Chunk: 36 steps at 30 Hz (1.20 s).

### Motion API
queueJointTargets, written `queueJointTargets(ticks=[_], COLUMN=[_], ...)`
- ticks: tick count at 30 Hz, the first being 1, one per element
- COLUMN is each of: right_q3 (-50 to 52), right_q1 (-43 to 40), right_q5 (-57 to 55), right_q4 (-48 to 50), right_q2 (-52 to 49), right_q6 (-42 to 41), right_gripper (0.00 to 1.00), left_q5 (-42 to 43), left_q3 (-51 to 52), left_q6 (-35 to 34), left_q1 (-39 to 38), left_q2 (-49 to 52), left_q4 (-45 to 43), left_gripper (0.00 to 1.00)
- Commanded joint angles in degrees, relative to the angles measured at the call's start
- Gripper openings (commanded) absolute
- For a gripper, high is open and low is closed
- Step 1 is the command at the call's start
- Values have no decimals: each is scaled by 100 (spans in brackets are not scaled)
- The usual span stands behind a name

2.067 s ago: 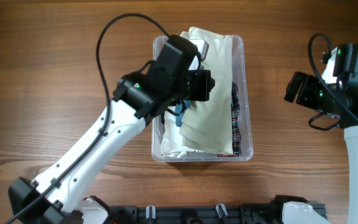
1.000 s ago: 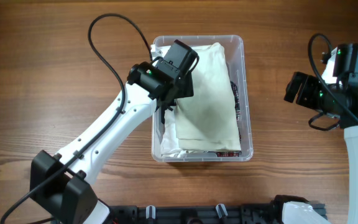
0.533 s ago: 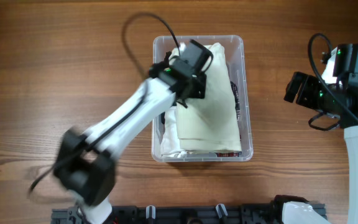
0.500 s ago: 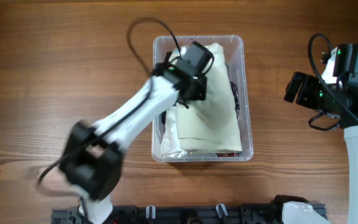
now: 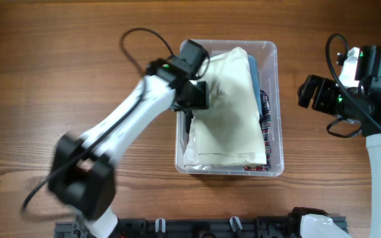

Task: Pack container

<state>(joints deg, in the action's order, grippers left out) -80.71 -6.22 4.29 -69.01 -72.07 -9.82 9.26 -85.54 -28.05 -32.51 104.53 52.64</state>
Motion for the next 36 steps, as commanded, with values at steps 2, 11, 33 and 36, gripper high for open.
queueJointTargets(ticks=[2, 11, 33, 36], right_q3=[13, -7, 3456, 3456], right_q1=[332, 636, 636, 636], right_q5=[238, -66, -258, -258], right_q4=[396, 1314, 715, 715], right_q2=[-160, -634, 5807, 5807], right_q6=[391, 127, -382, -385], right_gripper=[100, 100, 100, 100], left_q5=[-1311, -1252, -1235, -1235], left_q3=[2, 2, 3860, 3860], left_q6=[232, 492, 492, 492], left_q1=[791, 2909, 2382, 2382], left_q2=[-1663, -1967, -9364, -9364], left_q4=[17, 699, 1491, 1493], left_gripper=[100, 100, 100, 100])
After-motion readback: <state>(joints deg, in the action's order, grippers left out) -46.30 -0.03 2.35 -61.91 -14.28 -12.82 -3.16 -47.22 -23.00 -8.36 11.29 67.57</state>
